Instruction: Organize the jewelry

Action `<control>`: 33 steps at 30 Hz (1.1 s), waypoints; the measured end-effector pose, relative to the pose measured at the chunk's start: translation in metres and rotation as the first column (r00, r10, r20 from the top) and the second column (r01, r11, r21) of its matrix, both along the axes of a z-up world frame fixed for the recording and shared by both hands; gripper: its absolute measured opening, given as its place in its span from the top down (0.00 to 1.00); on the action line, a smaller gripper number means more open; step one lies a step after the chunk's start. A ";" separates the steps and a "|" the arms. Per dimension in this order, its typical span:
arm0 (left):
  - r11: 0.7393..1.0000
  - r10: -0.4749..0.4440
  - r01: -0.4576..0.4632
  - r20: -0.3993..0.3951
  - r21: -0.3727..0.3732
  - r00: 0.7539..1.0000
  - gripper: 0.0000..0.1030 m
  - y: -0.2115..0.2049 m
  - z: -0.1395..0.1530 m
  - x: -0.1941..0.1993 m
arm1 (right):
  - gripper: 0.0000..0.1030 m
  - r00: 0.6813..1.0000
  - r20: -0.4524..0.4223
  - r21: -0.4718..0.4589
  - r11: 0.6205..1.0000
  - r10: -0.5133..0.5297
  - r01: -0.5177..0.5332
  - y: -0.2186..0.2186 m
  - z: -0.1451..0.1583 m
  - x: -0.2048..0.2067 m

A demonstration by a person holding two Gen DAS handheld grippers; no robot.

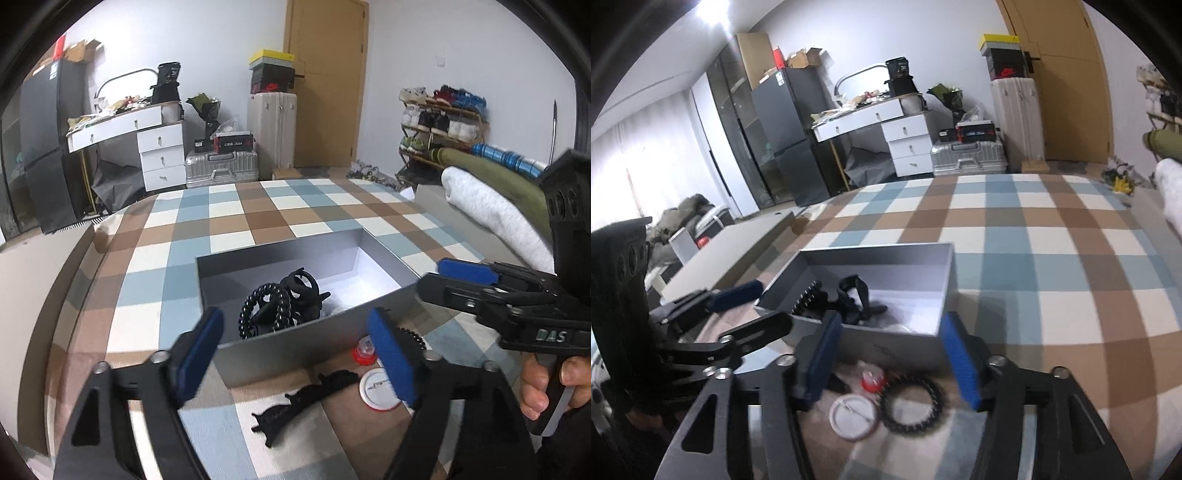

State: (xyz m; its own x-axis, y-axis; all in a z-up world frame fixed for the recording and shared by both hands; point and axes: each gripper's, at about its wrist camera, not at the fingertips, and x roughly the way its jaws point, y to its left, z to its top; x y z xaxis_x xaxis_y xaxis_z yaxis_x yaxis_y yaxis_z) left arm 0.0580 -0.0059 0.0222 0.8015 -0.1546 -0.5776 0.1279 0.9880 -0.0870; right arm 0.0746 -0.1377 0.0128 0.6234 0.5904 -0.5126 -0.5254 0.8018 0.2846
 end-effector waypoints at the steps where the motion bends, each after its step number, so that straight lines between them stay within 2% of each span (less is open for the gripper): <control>1: 1.000 0.003 -0.003 -0.001 -0.019 1.000 0.20 0.003 -0.001 -0.002 | 0.29 1.000 0.007 0.000 1.000 -0.001 0.001 -0.002 0.001 -0.002; 2: 1.000 0.003 -0.003 -0.004 -0.030 1.000 0.18 0.004 -0.001 -0.004 | 0.19 1.000 0.011 0.000 1.000 -0.001 0.001 -0.004 0.002 -0.006; 3: 0.999 0.005 -0.005 -0.010 -0.042 1.000 0.16 0.006 -0.002 -0.005 | 0.15 1.000 0.014 -0.002 1.000 0.000 0.000 -0.006 0.003 -0.008; 4: 0.998 0.010 -0.010 -0.016 -0.054 1.000 0.09 0.008 -0.004 -0.006 | 0.09 1.000 0.022 -0.003 1.000 -0.001 0.001 -0.008 0.004 -0.012; 5: 0.998 0.014 -0.015 -0.019 -0.062 1.000 0.02 0.010 -0.005 -0.007 | 0.06 1.000 0.027 -0.004 1.000 -0.001 0.001 -0.009 0.004 -0.015; 7: 0.996 0.030 -0.032 -0.020 -0.081 0.999 0.01 0.015 -0.007 -0.010 | 0.03 0.999 0.032 -0.017 1.000 0.003 -0.003 -0.009 0.003 -0.020; 12: 0.992 0.042 -0.045 -0.032 -0.114 0.999 0.01 0.024 -0.013 -0.015 | 0.02 1.000 0.018 -0.053 0.999 0.003 -0.002 -0.005 -0.007 -0.021; 23: 0.994 0.044 -0.047 -0.036 -0.094 0.998 0.01 0.027 -0.024 -0.017 | 0.02 0.999 -0.034 -0.121 0.993 -0.003 -0.001 0.002 -0.023 -0.020; 33: 0.998 0.049 -0.053 -0.098 -0.042 0.994 0.01 0.026 -0.033 -0.014 | 0.02 0.998 -0.059 -0.178 0.984 0.010 -0.020 0.010 -0.031 -0.019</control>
